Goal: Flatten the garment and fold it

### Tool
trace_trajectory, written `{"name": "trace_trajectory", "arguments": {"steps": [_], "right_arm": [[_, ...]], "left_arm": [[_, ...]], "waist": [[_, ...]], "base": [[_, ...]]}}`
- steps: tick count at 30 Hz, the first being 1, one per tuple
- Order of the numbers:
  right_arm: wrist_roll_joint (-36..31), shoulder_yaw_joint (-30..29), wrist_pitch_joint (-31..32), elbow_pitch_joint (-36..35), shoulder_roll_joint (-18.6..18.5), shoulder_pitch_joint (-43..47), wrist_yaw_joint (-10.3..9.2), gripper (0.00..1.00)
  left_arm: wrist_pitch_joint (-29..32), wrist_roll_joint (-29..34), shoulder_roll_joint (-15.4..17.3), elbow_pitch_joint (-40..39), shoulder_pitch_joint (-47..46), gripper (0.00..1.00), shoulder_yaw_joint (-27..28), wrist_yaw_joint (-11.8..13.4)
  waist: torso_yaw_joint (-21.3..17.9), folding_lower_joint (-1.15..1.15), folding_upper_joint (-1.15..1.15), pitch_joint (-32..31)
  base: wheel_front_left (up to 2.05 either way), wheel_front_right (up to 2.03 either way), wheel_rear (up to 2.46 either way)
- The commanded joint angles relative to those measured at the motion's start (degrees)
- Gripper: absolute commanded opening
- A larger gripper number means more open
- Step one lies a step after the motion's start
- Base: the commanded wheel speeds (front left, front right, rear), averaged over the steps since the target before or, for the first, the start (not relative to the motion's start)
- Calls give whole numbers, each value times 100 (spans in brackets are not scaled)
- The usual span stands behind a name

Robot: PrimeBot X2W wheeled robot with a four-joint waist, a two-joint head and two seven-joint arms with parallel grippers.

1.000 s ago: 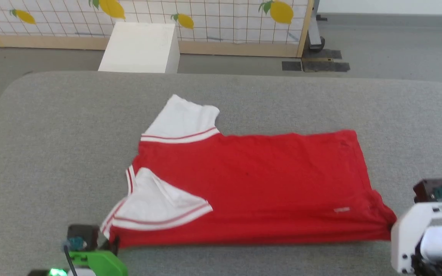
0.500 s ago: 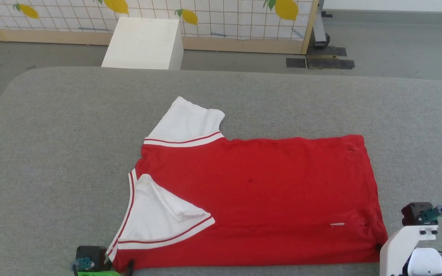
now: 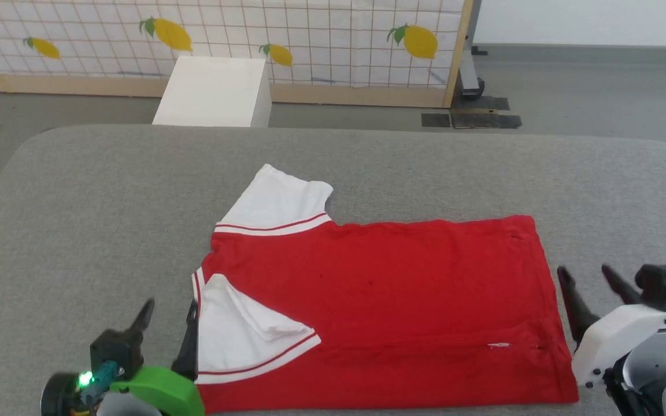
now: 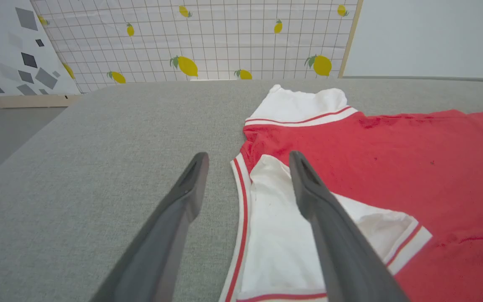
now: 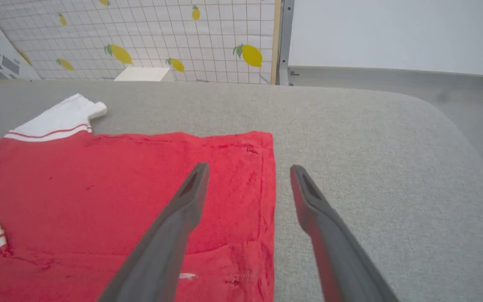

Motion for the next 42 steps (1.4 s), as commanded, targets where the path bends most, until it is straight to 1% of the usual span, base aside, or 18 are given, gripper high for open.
{"name": "trace_trajectory", "arguments": {"steps": [1, 5, 8, 12, 15, 18, 20, 22, 25, 27, 29, 31, 35, 39, 42], "right_arm": [[64, -1, -299, -48, 20, -62, -9, 100], [245, 30, -1243, -114, 116, -12, -9, 100], [285, 83, -1738, -145, 173, 53, -9, 100], [273, 178, -2073, -147, 230, 77, -9, 100], [278, 253, -2155, -169, 259, 27, -9, 100], [266, 308, -2163, -223, 275, -50, -9, 100], [282, 336, -2160, -254, 282, -117, -9, 100], [265, 390, -2166, -286, 287, -206, -9, 100], [338, 467, -2207, -272, 291, -352, -9, 100], [439, 538, -2262, -237, 292, -445, -9, 100], [497, 633, -2328, -186, 292, -539, -9, 100], [572, 729, -2404, -137, 293, -625, -9, 100], [685, 909, -2564, -14, 293, -766, -9, 100], [800, 1051, -2692, 125, 293, -851, -9, 100], [863, 1121, -2780, 209, 293, -890, -9, 100]], "left_arm": [[-95, 111, -62, -99, -121, 100, 50, -7], [-202, 322, -169, -398, -190, 100, 219, -44], [-213, 462, -226, -538, -220, 100, 311, -90], [-213, 608, -179, -569, -393, 100, 275, -266], [-11, 655, -33, -462, -728, 100, 266, -379], [514, 713, 192, -338, -1194, 100, 253, -468], [900, 695, 340, -200, -1619, 100, 259, -611], [1290, 756, 548, -56, -2110, 100, 220, -811], [1936, 729, 789, 243, -2878, 100, 153, -1204], [2363, 660, 900, 506, -3362, 100, 100, -1495], [2814, 584, 1011, 843, -3834, 100, 26, -1724], [3277, 462, 1111, 1175, -4256, 100, -57, -1866], [4060, 151, 1253, 1774, -4958, 100, -250, -1986], [4863, -515, 1288, 2293, -5352, 100, -254, -2008], [5403, -683, 1490, 2416, -5546, 100, -439, -2011]], "waist": [[-43, 0, 0, -31], [-125, 0, 0, -15], [-199, 0, 0, 50], [-330, 0, 0, 215], [-473, 0, 0, 411], [-645, 0, 0, 681], [-773, 0, 0, 885], [-942, 0, 0, 1129], [-1206, 0, 0, 1465], [-1368, 0, 0, 1665], [-1526, 0, 0, 1844], [-1689, 0, 0, 2011], [-1954, 0, 0, 2255], [-2164, 0, 0, 2441], [-2264, 0, 0, 2554]], "base": [[0, 0, 0], [0, 0, 0], [0, 0, 0], [0, 0, 0], [0, 0, 0], [0, 0, 0], [0, 0, 0], [0, 0, 0], [0, 0, 0], [0, 0, 0], [0, 0, 0], [0, 0, 0], [0, 0, 0], [0, 0, 0], [0, 0, 0]]}}
